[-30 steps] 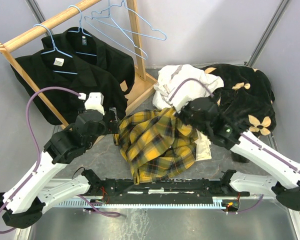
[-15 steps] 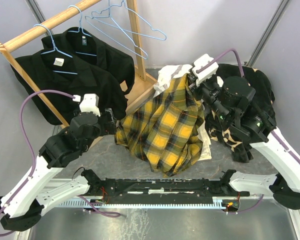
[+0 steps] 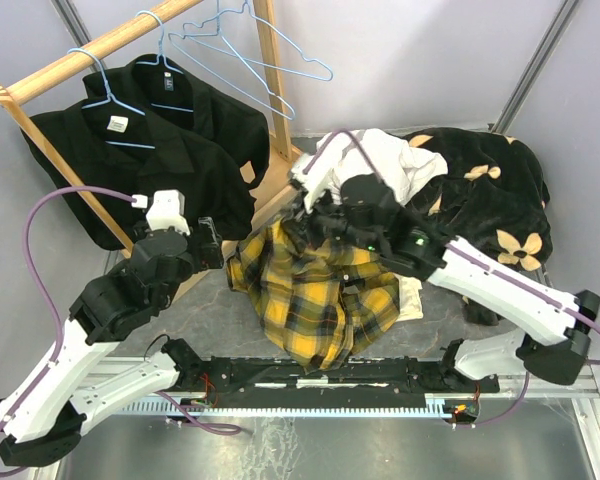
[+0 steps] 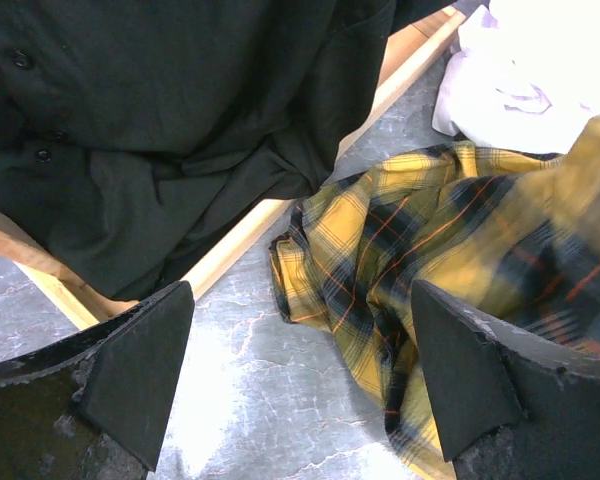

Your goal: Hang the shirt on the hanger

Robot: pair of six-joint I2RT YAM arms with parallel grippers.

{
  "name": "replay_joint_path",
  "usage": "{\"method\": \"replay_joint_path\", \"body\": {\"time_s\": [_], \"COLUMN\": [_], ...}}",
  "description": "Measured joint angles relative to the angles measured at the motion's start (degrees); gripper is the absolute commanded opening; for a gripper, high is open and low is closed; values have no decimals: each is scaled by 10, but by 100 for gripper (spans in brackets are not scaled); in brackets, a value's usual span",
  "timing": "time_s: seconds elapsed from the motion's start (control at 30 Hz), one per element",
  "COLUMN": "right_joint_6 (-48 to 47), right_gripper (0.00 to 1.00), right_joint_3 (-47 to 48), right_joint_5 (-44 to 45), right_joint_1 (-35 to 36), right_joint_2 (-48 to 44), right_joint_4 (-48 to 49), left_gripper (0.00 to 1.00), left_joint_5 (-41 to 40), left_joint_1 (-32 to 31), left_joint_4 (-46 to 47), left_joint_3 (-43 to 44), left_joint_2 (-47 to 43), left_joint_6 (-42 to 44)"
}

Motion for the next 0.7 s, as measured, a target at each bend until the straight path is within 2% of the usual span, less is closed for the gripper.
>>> {"method": "replay_joint_path", "body": {"time_s": [0.1,0.2,0.47,0.7], "right_joint_6": [23,27,28,47], "right_gripper": [54,69,77,81], "right_joint_3": [-9,-10,-1,-26], "right_joint_5": [-40,-39,82,154], "right_joint_1": [21,21,19,19], "right_joint_2": [33,42,24,-15], "right_joint_4": [7,-9,-134,-245], "left_gripper": [95,95,96,96], "left_joint_5": [-8,-14,-9,49], "left_joint_1": [0,0,0,0], "left_joint_4": [-4,-6,1,26], "left_joint_3": [0,0,-1,-4], "left_joint_2": [-5,-7,-5,32], "left_joint_6": [0,0,0,1]}}
